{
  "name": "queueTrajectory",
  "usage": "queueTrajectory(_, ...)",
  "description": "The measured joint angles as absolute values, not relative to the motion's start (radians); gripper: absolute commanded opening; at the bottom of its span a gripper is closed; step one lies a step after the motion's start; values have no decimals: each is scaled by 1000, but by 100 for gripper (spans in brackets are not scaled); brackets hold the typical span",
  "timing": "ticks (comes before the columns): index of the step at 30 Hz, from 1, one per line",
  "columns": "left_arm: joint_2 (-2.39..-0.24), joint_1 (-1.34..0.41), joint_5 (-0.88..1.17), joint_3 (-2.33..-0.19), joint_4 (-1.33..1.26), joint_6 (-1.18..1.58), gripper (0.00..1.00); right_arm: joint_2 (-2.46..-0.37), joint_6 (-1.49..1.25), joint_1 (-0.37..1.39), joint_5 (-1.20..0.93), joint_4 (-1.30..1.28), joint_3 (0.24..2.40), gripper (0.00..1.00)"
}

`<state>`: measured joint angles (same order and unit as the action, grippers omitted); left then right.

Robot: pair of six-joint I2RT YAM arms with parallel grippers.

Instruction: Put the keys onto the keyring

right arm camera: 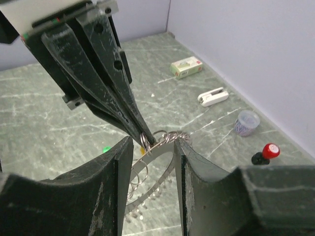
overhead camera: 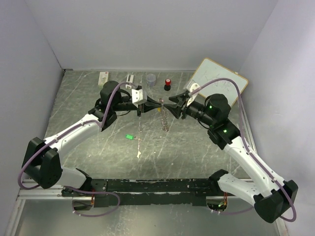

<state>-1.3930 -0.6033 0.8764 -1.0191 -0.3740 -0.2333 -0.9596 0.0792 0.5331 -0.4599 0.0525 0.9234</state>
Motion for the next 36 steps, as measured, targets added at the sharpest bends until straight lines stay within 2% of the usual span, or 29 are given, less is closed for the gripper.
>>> queueTrajectory(10, -1393, -603, 860, -1071, -215, -284, 7, -1035, 108, 533, -496, -28, 947, 39)
queueTrajectory(36, -1406, -608, 878, -1131, -79, -346, 7, -1102, 115, 549, -536, -37, 996, 34)
